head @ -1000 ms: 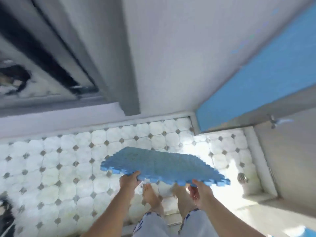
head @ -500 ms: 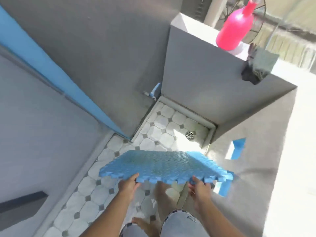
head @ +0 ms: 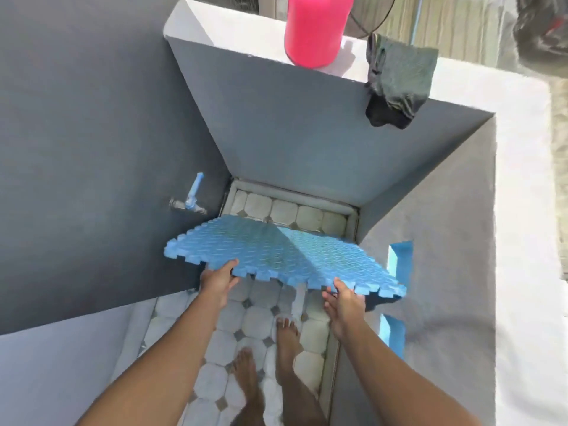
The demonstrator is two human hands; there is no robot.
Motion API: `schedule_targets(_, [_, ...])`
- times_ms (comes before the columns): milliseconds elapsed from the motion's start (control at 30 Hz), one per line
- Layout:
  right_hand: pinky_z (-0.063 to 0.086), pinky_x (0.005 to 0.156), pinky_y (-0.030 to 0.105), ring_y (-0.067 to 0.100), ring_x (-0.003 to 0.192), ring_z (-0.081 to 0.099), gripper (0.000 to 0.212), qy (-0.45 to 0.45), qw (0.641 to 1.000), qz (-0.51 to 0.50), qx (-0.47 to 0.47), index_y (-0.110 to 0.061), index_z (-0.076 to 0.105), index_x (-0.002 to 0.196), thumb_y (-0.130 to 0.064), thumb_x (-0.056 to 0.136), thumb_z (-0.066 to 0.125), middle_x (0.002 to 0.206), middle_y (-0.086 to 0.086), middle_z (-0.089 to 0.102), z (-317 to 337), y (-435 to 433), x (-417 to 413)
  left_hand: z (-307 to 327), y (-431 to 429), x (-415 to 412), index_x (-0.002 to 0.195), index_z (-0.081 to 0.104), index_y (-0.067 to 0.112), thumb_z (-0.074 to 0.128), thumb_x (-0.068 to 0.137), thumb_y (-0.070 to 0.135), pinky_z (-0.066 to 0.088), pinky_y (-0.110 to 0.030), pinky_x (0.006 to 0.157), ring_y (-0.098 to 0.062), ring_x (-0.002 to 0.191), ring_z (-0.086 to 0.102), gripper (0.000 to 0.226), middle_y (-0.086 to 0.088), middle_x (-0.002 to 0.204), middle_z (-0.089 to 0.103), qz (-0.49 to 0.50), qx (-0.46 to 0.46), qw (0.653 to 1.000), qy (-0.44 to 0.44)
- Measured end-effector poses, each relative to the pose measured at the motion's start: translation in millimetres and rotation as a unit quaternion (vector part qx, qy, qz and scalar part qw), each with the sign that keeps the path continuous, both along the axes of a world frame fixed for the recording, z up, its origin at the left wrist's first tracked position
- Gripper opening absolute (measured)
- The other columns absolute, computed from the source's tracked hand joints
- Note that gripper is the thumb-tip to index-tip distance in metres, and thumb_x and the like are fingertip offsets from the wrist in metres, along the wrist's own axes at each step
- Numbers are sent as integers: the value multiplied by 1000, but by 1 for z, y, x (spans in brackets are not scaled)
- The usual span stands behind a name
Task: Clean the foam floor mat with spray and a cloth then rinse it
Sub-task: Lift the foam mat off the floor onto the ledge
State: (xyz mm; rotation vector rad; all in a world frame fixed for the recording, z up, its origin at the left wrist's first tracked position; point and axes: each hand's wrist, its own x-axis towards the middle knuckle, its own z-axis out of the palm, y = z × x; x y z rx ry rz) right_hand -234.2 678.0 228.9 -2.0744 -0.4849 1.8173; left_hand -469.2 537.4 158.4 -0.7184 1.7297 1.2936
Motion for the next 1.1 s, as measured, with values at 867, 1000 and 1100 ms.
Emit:
schedule_targets(867, [59,67,31,20,98,69,28,-3,990,114,-84,-8,63,122,-21,97,65,124,8,66,-79,48,3,-37,42,-24,149,46,-6,66,101,12,55,-36,93,-35,134,59,55,-18,155,51,-137,29,989,-43])
schedule_targets(1000, [56,60,28,18,88,61,62,-49,975,214,-11,-9,37,150,-10,94,63,107,8,63,-47,22,10,-3,23,-10,154,39,-2,68,100,14,53,-37,99,-30,135,58,63,-15,157,47,-183,53,980,-50])
schedule_targets(1100, [54,58,29,20,90,60,63,-46,955,291,33,-19,39,148,-10,90,61,107,11,63,-12,2,8,32,10,4,160,27,3,69,99,16,53,-43,99,-29,132,60,74,-13,150,52,-229,42,972,-30])
